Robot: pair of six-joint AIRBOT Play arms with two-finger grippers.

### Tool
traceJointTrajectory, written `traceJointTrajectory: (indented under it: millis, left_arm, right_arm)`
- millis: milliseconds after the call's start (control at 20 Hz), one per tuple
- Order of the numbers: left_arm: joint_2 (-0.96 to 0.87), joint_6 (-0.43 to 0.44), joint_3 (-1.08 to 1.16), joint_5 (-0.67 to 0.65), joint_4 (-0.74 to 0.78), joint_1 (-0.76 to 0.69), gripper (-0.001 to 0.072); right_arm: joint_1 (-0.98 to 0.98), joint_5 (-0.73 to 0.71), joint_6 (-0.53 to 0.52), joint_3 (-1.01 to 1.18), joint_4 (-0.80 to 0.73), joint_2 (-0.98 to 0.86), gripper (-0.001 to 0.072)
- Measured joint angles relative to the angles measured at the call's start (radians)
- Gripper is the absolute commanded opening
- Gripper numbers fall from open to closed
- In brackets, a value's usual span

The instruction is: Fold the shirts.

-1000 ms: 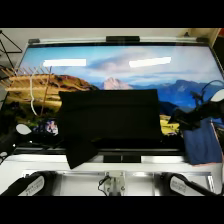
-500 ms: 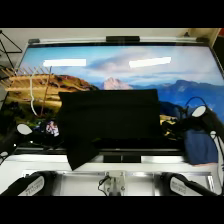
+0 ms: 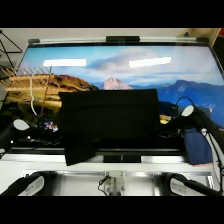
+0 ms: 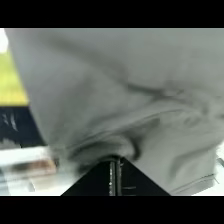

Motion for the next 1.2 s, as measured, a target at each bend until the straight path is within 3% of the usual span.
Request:
traceJointTrajectory:
  millis: [350, 550, 800, 850, 900, 950, 1000, 1200]
  left_arm:
    - [-0.089, 0.019, 0.369, -0.041, 0.041, 0.008, 0.0033]
    - [-0.295, 0.008, 0.635, -0.04, 0.047, 0.005, 0.0033]
    - [-0.57, -0.018, 0.948, -0.074, 0.049, -0.017, 0.0038]
    - [-0.614, -0.021, 0.983, -0.081, 0.05, -0.025, 0.0104]
    - [-0.654, -0.026, 1.01, -0.089, 0.05, -0.034, 0.0297]
    - [-0.689, -0.032, 1.027, -0.095, 0.05, -0.039, 0.0422]
    - [-0.721, -0.036, 1.041, -0.104, 0.051, -0.041, 0.0434]
    - [-0.776, -0.041, 1.071, -0.165, 0.05, -0.036, 0.0433]
  right_arm:
    - [0.04, -0.024, 0.014, 0.272, -0.032, 0.001, 0.0066]
    - [0.076, -0.106, 0.052, 0.481, -0.045, -0.154, 0.0066]
    - [0.086, -0.103, 0.084, 0.718, -0.055, -0.368, 0.0069]
    - [0.087, -0.103, 0.091, 0.74, -0.056, -0.398, 0.0145]
    - [0.087, -0.097, 0.094, 0.758, -0.056, -0.426, 0.0379]
    - [0.087, -0.091, 0.095, 0.769, -0.064, -0.447, 0.0604]
    - [0.087, -0.084, 0.098, 0.778, -0.076, -0.465, 0.0634]
    - [0.077, -0.068, 0.11, 0.794, -0.139, -0.481, 0.0634]
